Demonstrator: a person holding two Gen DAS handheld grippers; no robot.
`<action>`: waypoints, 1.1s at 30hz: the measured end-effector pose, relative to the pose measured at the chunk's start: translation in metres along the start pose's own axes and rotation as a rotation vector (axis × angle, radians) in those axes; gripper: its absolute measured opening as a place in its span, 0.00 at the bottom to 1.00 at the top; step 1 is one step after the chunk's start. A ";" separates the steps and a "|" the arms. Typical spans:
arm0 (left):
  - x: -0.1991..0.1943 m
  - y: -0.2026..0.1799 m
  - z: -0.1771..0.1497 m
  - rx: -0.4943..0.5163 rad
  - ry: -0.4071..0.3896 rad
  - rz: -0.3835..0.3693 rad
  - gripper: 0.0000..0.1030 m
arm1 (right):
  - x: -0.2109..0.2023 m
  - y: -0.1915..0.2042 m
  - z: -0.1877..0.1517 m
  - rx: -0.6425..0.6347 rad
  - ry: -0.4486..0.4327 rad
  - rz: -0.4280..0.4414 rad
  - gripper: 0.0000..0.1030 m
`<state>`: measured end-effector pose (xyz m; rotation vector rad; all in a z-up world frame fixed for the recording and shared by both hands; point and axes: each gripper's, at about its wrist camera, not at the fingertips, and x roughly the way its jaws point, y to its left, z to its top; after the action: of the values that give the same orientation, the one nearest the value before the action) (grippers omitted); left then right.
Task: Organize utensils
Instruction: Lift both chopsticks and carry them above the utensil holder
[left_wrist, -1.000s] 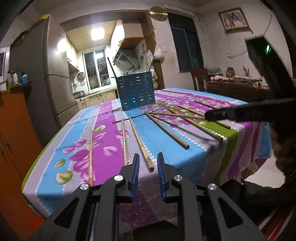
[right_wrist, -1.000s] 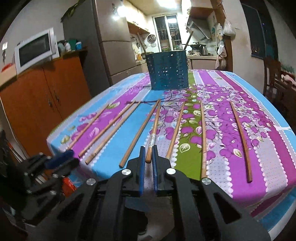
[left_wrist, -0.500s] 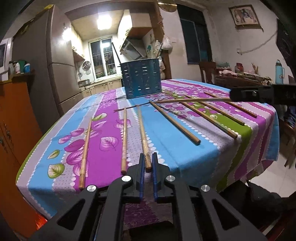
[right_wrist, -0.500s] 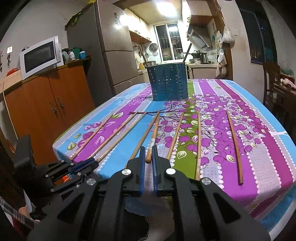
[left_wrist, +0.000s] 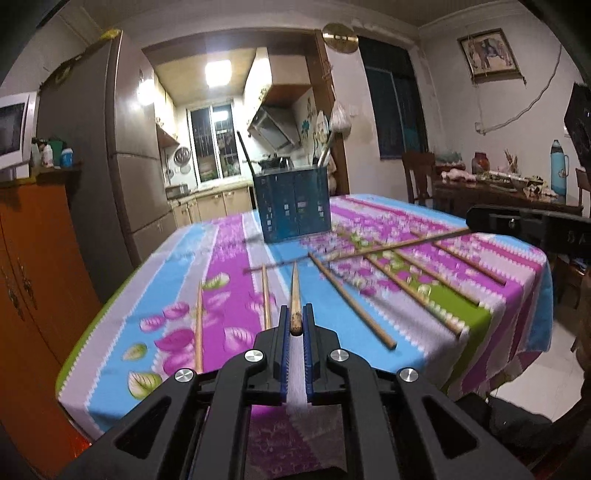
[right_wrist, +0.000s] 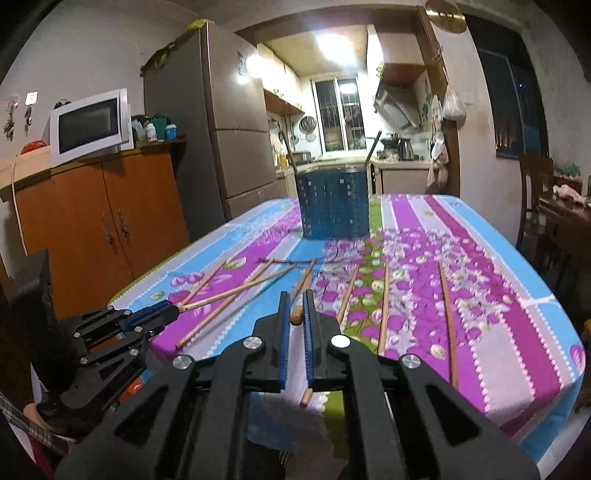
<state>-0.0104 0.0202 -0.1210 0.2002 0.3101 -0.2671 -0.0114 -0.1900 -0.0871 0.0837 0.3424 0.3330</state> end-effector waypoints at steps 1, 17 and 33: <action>-0.002 0.000 0.004 0.001 -0.009 0.000 0.08 | -0.002 0.000 0.003 -0.005 -0.011 -0.002 0.05; -0.019 0.034 0.098 -0.095 -0.158 -0.086 0.08 | -0.005 -0.003 0.074 -0.074 -0.168 0.019 0.05; -0.001 0.052 0.141 -0.135 -0.168 -0.141 0.07 | 0.014 -0.013 0.116 -0.040 -0.194 0.093 0.05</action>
<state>0.0422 0.0363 0.0189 0.0218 0.1752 -0.3990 0.0446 -0.2006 0.0161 0.0920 0.1404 0.4201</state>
